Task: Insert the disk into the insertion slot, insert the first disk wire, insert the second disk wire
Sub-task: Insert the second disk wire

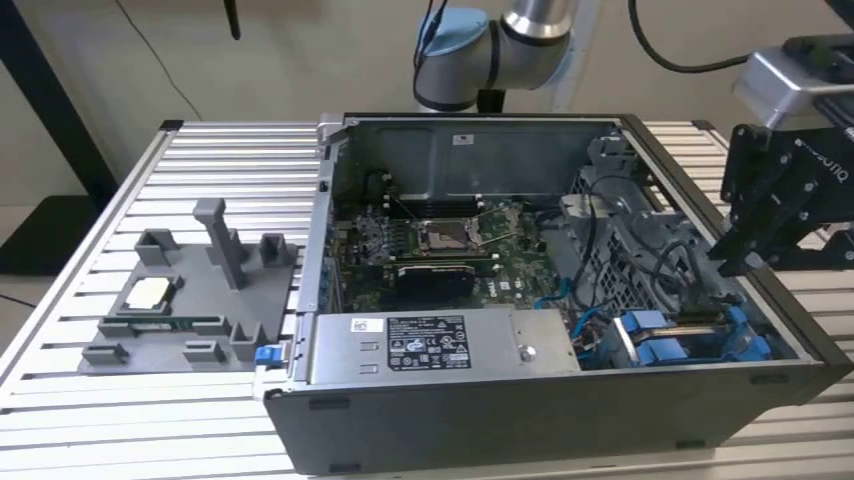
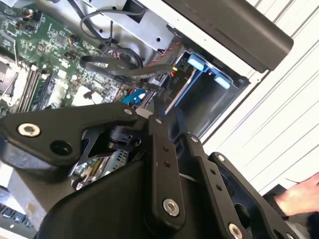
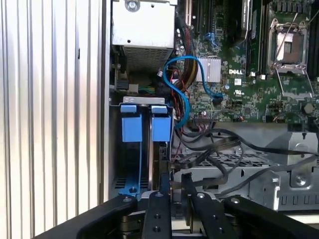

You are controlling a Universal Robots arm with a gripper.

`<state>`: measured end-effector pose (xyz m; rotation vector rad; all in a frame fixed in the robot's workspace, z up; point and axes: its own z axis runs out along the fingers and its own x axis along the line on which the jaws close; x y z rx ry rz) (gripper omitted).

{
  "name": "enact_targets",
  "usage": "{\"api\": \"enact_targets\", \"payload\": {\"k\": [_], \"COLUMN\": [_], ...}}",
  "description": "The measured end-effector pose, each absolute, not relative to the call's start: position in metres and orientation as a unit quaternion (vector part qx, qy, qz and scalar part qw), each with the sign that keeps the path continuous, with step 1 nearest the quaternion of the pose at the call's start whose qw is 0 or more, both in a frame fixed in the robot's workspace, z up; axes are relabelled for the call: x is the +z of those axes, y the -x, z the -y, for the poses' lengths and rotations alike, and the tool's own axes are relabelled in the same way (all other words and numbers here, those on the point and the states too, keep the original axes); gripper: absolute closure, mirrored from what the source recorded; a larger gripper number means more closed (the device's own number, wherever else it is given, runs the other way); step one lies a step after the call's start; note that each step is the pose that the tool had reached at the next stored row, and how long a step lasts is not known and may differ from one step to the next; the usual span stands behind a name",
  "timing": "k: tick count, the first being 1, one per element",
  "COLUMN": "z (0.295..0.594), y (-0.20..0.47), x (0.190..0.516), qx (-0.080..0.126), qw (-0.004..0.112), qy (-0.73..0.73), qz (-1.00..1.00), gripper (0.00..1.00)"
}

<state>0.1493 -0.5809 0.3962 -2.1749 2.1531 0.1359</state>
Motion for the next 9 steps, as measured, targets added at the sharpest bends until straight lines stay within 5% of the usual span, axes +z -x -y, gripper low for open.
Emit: {"api": "enact_targets", "payload": {"k": [9], "z": [0.581], "y": [-0.149], "x": [0.436], "qx": [0.044], "qw": [0.039], "qy": [0.709], "qz": [-0.702], "gripper": [0.76]}}
